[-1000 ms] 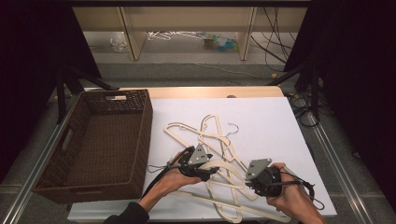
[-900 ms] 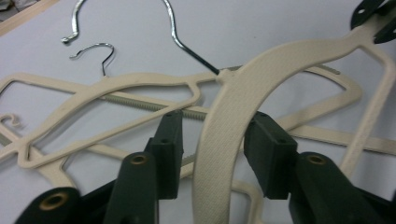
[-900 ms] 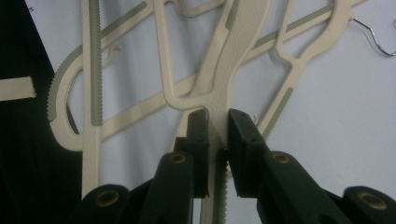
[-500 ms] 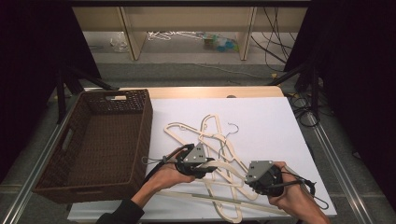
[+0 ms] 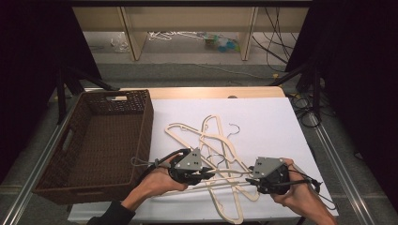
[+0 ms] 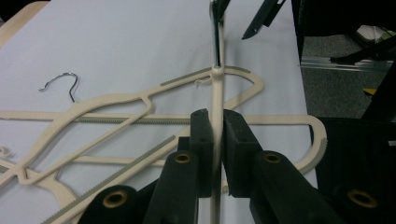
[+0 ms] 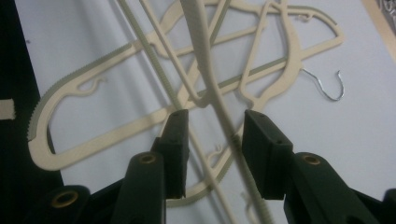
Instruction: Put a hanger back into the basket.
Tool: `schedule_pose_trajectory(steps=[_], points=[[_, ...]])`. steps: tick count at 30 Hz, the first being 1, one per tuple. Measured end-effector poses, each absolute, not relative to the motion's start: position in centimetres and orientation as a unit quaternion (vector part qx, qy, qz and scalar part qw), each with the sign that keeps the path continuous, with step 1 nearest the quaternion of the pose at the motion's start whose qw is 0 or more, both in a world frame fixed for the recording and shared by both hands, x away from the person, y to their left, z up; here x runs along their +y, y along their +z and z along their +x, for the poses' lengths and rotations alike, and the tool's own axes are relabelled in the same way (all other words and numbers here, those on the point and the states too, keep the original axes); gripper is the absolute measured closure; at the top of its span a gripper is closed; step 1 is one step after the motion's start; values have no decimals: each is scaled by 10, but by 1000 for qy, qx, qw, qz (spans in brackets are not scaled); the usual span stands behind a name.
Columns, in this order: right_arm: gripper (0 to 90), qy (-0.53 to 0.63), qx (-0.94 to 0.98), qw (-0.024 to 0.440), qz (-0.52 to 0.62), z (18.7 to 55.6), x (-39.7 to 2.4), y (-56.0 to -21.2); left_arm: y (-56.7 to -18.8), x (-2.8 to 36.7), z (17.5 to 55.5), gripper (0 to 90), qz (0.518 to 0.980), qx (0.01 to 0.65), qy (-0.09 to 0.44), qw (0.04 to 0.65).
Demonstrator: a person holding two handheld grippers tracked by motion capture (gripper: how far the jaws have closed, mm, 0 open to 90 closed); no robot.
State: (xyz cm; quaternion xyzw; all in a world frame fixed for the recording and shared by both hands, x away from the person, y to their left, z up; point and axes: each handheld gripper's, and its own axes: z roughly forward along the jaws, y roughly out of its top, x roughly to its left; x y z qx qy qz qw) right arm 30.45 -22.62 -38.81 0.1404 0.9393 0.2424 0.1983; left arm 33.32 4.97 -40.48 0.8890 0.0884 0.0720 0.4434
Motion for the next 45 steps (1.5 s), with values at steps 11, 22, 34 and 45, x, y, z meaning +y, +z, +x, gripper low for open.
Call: schedule_pose_trajectory(steps=[11,22,34,45], points=[[534,278,922,214,162,304,-236,-376,-387,55,333,852,880,142,84,446],[505,287,920,206,170,302,-241,-376,-355,86,349,852,854,205,105,467],[331,329,896,182,234,304,-249,-395,-282,139,352,852,796,241,143,536],[302,315,901,170,247,305,-249,-406,-236,208,360,853,754,288,198,556]])
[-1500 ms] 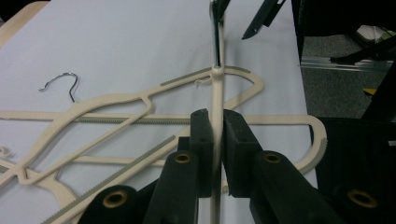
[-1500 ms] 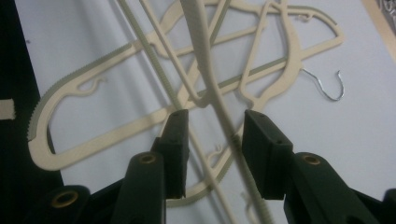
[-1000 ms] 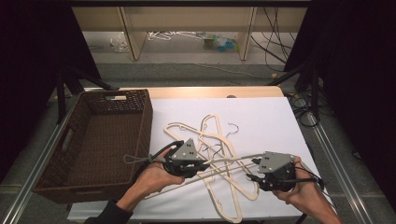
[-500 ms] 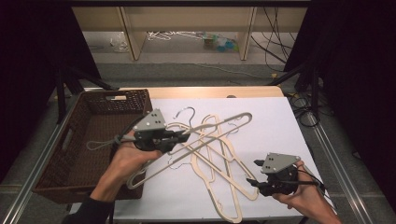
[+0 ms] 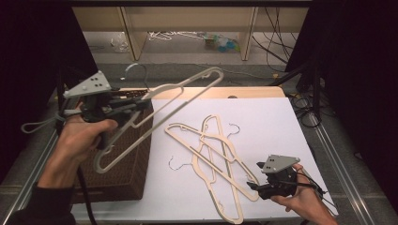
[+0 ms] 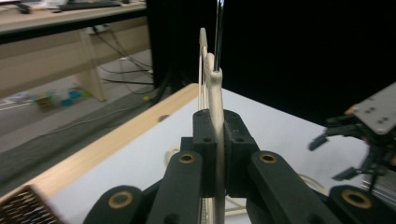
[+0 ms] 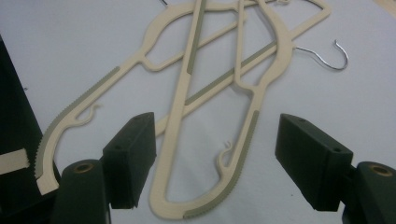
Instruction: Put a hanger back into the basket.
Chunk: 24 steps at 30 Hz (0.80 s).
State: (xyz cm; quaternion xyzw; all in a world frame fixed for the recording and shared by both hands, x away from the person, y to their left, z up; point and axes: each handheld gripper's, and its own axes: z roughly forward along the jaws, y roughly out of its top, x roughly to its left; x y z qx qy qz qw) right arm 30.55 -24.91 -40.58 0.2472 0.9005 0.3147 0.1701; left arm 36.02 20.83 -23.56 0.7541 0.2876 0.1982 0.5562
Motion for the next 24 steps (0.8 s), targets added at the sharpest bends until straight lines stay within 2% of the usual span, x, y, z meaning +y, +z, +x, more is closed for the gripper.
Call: schedule_pose_trajectory(steps=[5,16,24], points=[[302,317,900,168,248,306,-249,-409,-248,249,366,852,743,313,233,543],[310,314,900,166,251,307,-248,-414,-290,309,378,852,742,361,246,508],[310,312,901,165,252,308,-249,-415,-305,343,382,852,741,358,263,504]])
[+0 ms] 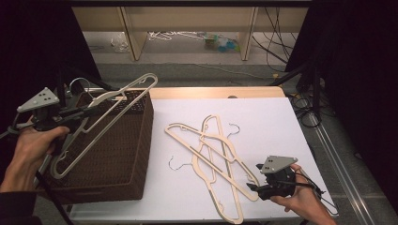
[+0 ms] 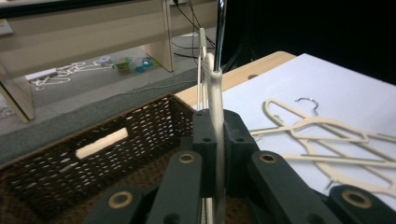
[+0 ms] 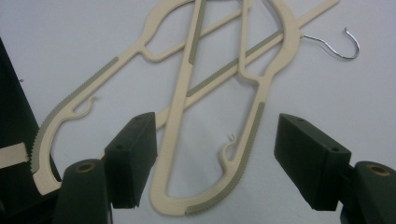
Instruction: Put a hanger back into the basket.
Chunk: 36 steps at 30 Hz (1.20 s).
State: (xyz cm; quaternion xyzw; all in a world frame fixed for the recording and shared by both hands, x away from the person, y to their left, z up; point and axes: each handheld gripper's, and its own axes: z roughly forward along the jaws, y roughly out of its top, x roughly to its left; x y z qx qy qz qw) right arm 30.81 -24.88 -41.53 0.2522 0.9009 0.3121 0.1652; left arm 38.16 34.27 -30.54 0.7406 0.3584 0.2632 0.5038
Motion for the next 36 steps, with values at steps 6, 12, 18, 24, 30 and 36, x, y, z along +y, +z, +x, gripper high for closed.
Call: schedule_pose_trajectory(steps=[6,12,18,24,30,36], points=[[308,312,900,165,256,309,-250,-416,-319,360,383,852,745,378,266,481],[305,311,901,163,256,310,-250,-418,-332,369,384,851,741,399,254,476],[305,310,902,157,257,309,-250,-419,-348,372,390,849,751,420,227,456],[305,308,902,157,257,310,-250,-420,-363,367,399,845,764,415,210,448],[305,311,903,153,255,309,-248,-419,-382,355,403,837,763,456,182,419],[305,311,903,153,253,309,-248,-420,-394,370,411,826,773,449,210,395]])
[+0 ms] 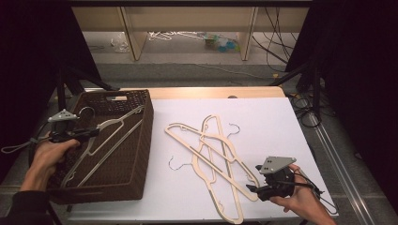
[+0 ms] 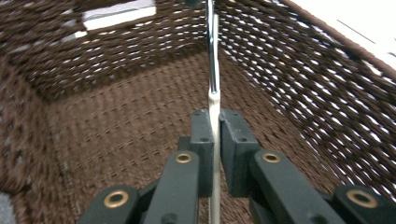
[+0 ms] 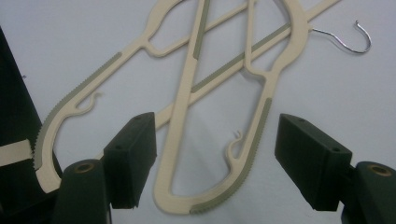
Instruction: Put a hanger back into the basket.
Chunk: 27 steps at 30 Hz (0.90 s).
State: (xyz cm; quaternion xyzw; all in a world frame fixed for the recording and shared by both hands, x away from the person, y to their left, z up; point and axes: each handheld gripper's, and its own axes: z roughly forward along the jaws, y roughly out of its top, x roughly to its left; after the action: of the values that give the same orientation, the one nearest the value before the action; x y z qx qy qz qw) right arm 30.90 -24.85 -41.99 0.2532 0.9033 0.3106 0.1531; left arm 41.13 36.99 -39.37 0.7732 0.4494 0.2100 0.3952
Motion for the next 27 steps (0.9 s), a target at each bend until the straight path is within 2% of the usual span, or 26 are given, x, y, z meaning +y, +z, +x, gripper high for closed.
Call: schedule_pose_trajectory(steps=[3,6,7,15,16,17,24,25,26,27], points=[[305,312,903,152,254,309,-249,-419,-396,371,409,806,756,481,206,393],[305,311,902,153,256,309,-249,-420,-396,380,415,784,779,444,231,377],[305,312,903,153,255,309,-249,-420,-397,379,412,782,762,473,232,375],[303,308,905,147,256,310,-250,-420,-403,391,411,757,763,484,241,356],[303,311,902,151,257,310,-249,-422,-404,389,410,755,751,496,242,362],[303,311,902,150,257,310,-249,-422,-403,392,408,746,761,495,244,341],[301,311,903,151,254,309,-247,-422,-405,395,407,609,744,526,249,327],[299,311,903,152,256,309,-248,-422,-402,392,404,574,726,546,255,332],[299,311,903,152,256,309,-248,-422,-402,392,404,536,726,546,255,332],[299,311,902,151,257,310,-248,-423,-396,383,399,491,700,565,266,346]])
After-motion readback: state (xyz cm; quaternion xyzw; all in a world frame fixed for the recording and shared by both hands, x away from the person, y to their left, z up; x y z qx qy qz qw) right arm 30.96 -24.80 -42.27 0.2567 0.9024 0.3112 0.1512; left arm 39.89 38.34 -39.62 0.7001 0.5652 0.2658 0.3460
